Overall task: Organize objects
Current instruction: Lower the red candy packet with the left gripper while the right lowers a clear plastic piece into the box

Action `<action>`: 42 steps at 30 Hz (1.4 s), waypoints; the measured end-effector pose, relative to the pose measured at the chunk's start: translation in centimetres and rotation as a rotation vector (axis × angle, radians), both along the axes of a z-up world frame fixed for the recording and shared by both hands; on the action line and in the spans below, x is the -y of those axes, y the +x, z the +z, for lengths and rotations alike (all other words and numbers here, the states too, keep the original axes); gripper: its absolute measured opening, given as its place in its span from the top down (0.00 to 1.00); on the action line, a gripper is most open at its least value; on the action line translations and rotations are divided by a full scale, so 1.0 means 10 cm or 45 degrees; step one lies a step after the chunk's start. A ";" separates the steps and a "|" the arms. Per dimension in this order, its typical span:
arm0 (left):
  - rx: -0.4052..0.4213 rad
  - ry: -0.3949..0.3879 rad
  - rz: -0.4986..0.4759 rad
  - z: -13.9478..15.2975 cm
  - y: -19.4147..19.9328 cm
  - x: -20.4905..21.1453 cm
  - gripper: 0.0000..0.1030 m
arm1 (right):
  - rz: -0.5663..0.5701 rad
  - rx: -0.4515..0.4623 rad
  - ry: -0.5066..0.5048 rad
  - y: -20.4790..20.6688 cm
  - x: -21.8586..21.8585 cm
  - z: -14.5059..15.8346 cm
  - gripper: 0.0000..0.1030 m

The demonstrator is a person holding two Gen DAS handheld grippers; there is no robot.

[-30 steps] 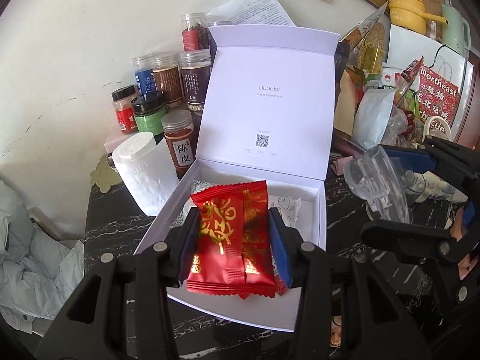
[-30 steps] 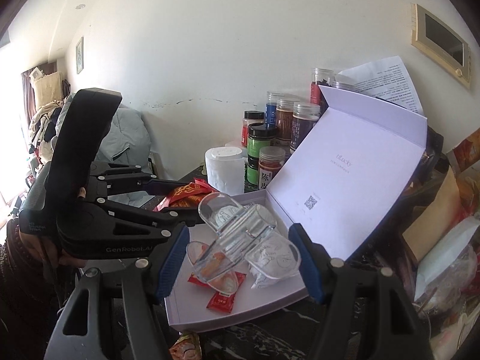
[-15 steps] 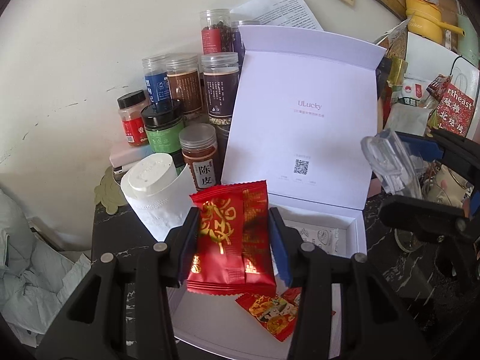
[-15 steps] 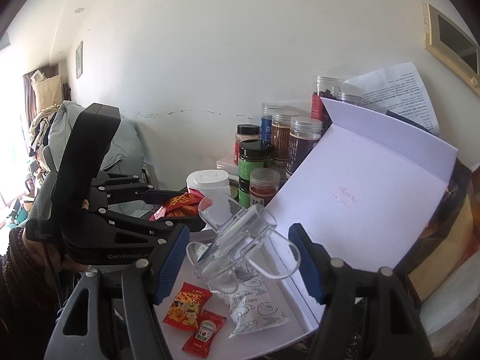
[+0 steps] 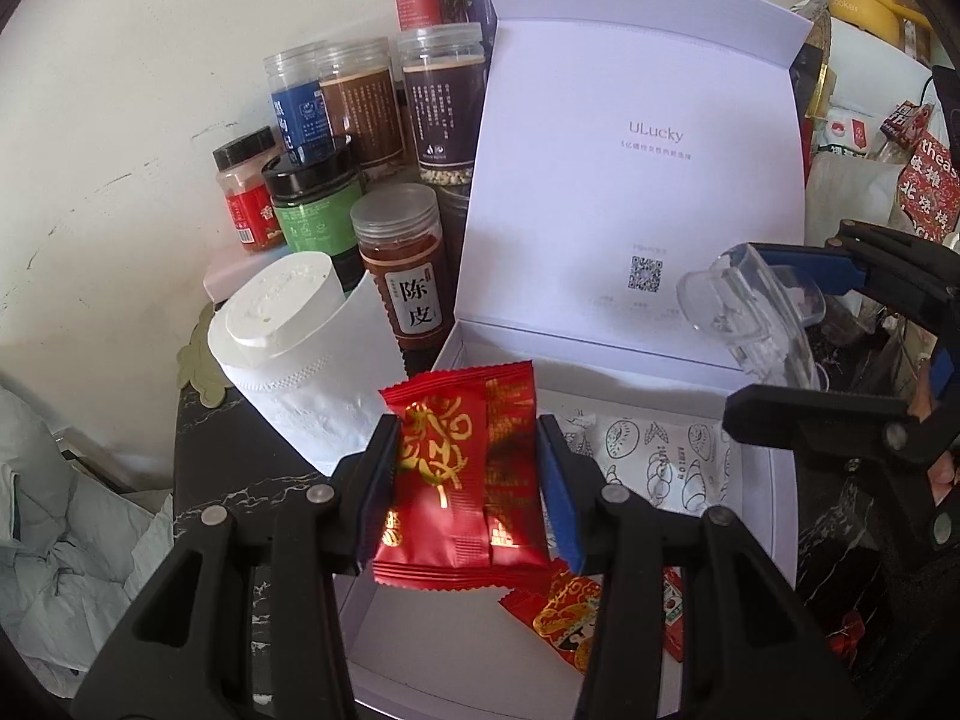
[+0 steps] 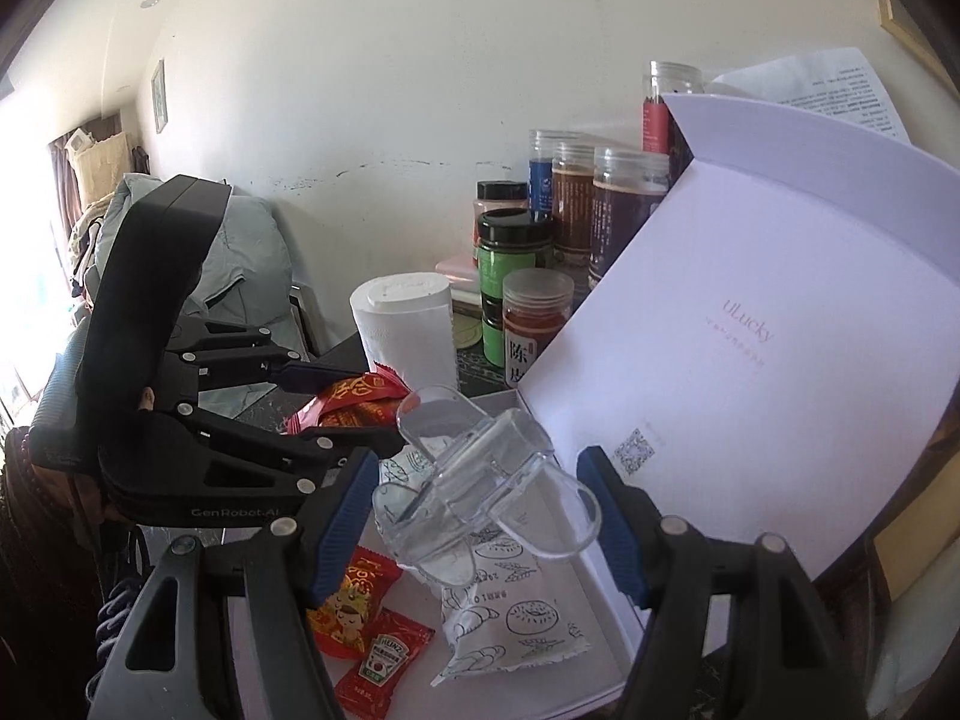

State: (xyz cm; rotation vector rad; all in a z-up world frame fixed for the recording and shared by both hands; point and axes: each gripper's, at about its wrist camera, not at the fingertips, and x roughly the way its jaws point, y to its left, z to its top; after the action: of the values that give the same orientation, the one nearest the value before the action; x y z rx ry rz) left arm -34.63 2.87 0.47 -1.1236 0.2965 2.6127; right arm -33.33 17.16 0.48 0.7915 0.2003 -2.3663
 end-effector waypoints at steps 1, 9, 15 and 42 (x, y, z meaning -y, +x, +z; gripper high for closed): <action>0.015 -0.001 -0.002 -0.04 -0.02 -0.01 0.58 | 0.003 0.012 0.004 -0.02 0.00 -0.03 0.33; 0.091 -0.006 -0.023 -0.23 -0.12 -0.05 0.58 | 0.027 0.075 0.005 -0.14 0.05 -0.22 0.33; 0.118 0.026 -0.080 -0.30 -0.12 -0.11 0.58 | 0.036 0.132 0.001 -0.23 0.05 -0.34 0.32; 0.138 0.050 -0.114 -0.54 -0.22 -0.17 0.58 | 0.055 0.245 -0.011 -0.36 0.04 -0.66 0.32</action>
State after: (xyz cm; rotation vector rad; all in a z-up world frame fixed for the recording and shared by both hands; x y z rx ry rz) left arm -36.81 4.56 -4.94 -1.2046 0.2646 2.4594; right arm -36.91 16.80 -6.16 0.9939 0.1255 -2.2330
